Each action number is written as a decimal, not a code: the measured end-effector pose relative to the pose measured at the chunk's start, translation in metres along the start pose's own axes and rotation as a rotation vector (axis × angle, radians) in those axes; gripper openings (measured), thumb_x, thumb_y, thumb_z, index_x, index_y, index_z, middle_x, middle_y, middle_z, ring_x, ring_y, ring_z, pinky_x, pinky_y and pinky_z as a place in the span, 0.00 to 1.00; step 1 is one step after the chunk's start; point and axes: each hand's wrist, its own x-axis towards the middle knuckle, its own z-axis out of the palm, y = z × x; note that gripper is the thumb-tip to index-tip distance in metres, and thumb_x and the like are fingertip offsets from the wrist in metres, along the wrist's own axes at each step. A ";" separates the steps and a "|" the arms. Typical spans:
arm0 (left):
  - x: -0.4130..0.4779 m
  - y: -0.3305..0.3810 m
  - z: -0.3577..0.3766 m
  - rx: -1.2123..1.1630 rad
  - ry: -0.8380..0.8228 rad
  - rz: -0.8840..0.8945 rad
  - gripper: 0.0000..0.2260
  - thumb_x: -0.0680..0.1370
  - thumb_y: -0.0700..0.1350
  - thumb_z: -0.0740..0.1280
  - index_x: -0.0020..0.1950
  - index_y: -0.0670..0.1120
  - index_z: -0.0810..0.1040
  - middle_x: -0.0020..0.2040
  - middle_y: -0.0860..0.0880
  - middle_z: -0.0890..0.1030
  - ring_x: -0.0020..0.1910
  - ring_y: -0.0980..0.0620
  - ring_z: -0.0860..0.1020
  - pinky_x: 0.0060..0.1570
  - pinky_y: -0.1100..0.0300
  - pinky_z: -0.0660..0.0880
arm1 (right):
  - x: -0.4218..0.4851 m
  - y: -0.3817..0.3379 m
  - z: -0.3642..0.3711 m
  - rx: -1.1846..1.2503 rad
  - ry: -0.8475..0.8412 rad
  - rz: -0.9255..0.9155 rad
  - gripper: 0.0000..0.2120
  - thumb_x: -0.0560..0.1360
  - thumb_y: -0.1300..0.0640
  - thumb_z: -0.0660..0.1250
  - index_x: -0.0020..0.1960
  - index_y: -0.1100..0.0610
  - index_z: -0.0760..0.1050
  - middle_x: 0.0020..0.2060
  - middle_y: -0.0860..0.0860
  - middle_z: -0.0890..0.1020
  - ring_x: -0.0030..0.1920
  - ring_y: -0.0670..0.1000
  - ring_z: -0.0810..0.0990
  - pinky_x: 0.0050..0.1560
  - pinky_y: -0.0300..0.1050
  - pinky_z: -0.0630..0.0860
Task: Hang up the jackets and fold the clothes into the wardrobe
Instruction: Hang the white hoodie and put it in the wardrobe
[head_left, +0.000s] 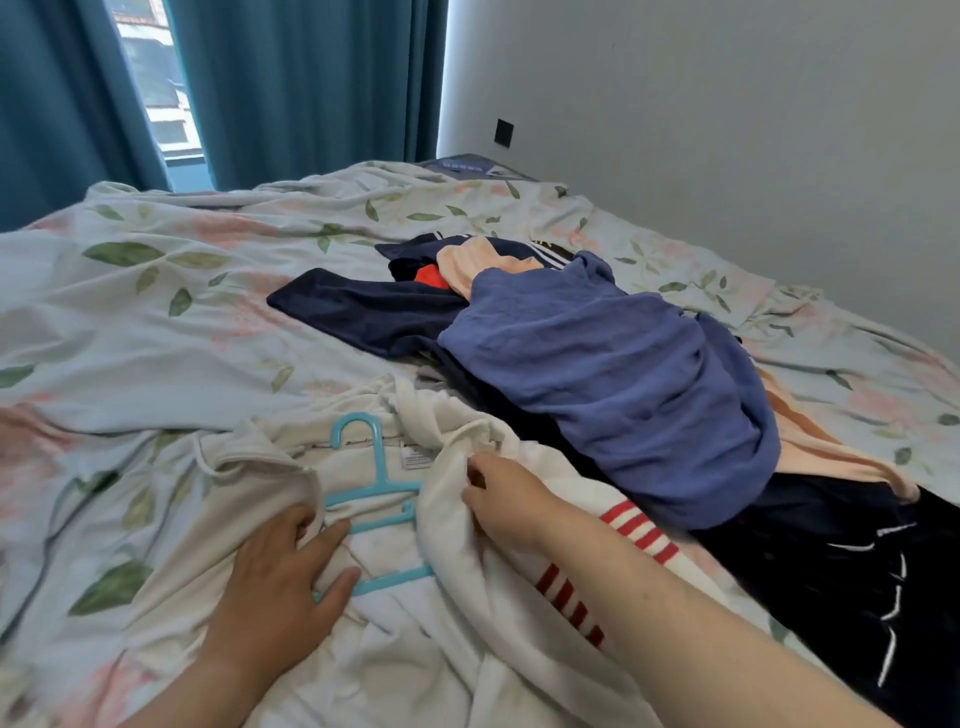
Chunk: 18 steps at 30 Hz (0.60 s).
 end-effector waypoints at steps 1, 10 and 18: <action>0.000 0.000 -0.001 0.002 -0.006 -0.006 0.28 0.71 0.65 0.59 0.58 0.49 0.84 0.56 0.41 0.77 0.54 0.39 0.77 0.53 0.43 0.75 | -0.008 0.001 0.006 -0.039 0.022 -0.008 0.05 0.79 0.55 0.62 0.50 0.57 0.73 0.48 0.52 0.79 0.49 0.55 0.77 0.55 0.51 0.75; 0.004 -0.001 -0.008 0.041 -0.096 0.019 0.29 0.70 0.64 0.58 0.60 0.49 0.82 0.59 0.39 0.76 0.58 0.38 0.75 0.58 0.45 0.72 | -0.182 -0.005 0.077 0.006 0.071 0.125 0.11 0.74 0.46 0.60 0.37 0.51 0.70 0.34 0.44 0.77 0.36 0.44 0.74 0.35 0.40 0.71; -0.057 0.074 -0.063 -0.186 0.059 0.268 0.13 0.72 0.47 0.65 0.52 0.43 0.83 0.49 0.43 0.79 0.48 0.42 0.78 0.49 0.51 0.75 | -0.213 0.016 0.095 -0.052 -0.273 0.265 0.10 0.68 0.62 0.65 0.46 0.50 0.78 0.51 0.49 0.81 0.52 0.52 0.79 0.56 0.47 0.78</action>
